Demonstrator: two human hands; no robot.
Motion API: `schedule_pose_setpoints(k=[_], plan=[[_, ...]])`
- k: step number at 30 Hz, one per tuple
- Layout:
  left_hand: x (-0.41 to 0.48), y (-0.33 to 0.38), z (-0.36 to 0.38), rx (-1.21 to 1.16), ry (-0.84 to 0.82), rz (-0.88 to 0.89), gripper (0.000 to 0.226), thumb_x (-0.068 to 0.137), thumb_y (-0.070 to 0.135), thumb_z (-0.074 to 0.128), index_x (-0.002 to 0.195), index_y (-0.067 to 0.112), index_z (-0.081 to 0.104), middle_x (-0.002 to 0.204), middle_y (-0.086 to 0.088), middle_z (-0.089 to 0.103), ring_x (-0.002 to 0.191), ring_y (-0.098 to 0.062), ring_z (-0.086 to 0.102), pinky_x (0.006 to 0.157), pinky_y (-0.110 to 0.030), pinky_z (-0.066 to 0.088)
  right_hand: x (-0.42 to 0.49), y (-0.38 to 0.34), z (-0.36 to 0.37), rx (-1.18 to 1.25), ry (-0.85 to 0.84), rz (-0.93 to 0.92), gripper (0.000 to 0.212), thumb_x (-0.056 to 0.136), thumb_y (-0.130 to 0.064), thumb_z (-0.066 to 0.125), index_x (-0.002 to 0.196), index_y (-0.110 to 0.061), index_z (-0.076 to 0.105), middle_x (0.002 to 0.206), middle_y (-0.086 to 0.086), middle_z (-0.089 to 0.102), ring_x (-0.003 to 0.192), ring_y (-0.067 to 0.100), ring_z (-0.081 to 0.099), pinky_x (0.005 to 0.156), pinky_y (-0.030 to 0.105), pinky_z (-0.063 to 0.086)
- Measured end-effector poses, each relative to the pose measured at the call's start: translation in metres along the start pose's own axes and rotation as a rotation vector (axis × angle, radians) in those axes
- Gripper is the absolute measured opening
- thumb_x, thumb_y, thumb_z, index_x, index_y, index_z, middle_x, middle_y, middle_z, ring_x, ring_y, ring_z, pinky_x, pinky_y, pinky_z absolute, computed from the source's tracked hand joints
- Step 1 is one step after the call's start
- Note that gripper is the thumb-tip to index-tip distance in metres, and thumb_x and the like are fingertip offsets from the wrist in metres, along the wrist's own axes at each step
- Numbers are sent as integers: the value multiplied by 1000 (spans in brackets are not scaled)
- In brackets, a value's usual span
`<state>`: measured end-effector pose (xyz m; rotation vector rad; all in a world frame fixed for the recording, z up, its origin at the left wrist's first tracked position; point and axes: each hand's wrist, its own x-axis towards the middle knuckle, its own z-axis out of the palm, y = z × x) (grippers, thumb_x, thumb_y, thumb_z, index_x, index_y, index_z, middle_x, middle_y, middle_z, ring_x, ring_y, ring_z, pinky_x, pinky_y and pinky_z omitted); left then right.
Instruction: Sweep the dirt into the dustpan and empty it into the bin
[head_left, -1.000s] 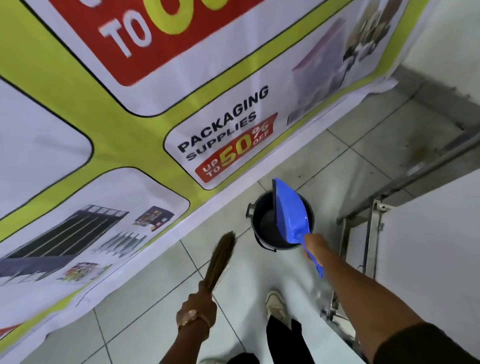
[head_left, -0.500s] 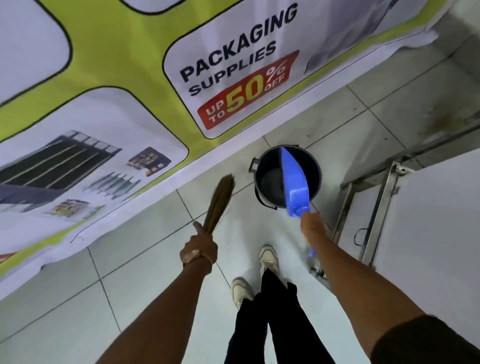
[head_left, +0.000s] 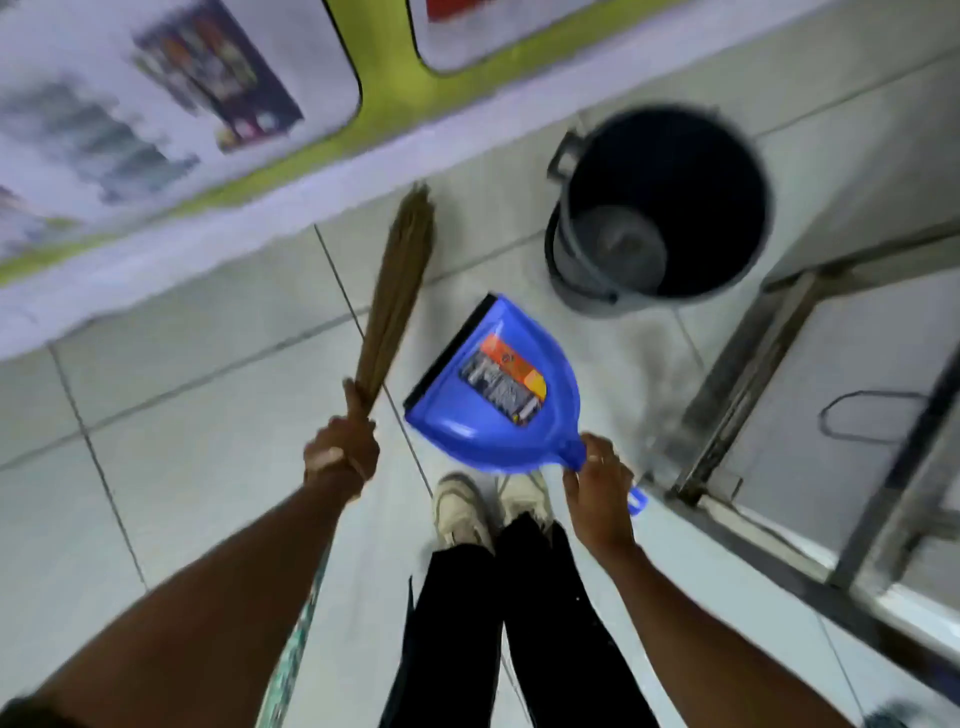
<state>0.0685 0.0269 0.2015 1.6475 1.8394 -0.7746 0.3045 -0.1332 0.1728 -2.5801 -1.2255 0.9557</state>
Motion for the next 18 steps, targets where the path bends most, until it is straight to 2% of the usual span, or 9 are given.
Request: schedule_pose_setpoints(k=[5,8,11,13,16,18], plan=[[100,-2,99,-42,-9,-15,74,100,24,39,153,20,-13,128,-27,54,114,-40,56,96,-49,43,77,22,104,-124,-49,90,48,83,-8,58,130,-3,49,127,17,54,114,39,55,97,46,40],[142,12,136,-60,-18,-20,85,96,15,47,152,19,-16,127,-28,54,112,-41,57,94,-51,43,113,33,140,-93,-24,115,49,85,-12,59,131,-3,45,131,16,51,120,37,50,101,46,38],[162,26,155,-56,28,-31,93,91,6,51,152,20,-19,122,-28,56,108,-43,58,91,-53,45,126,43,154,-59,1,86,50,82,-13,62,128,0,47,127,19,54,118,39,50,99,46,39],[167,33,160,-100,23,-55,98,88,1,52,151,21,-20,125,-28,54,110,-44,57,92,-53,44,134,49,158,-107,-9,76,54,80,-14,62,130,0,46,128,20,53,120,40,49,102,47,38],[163,38,152,-153,-59,-126,107,84,2,59,150,21,-22,140,-25,41,124,-43,48,99,-55,40,135,41,147,-244,-40,70,69,79,-17,61,141,0,35,139,20,44,134,36,37,115,50,26],[147,40,138,-84,-29,-85,105,86,12,62,151,18,-20,147,-22,33,130,-42,42,101,-58,38,126,23,127,-302,-87,55,75,84,-19,58,146,2,23,149,21,33,143,35,23,120,49,16]])
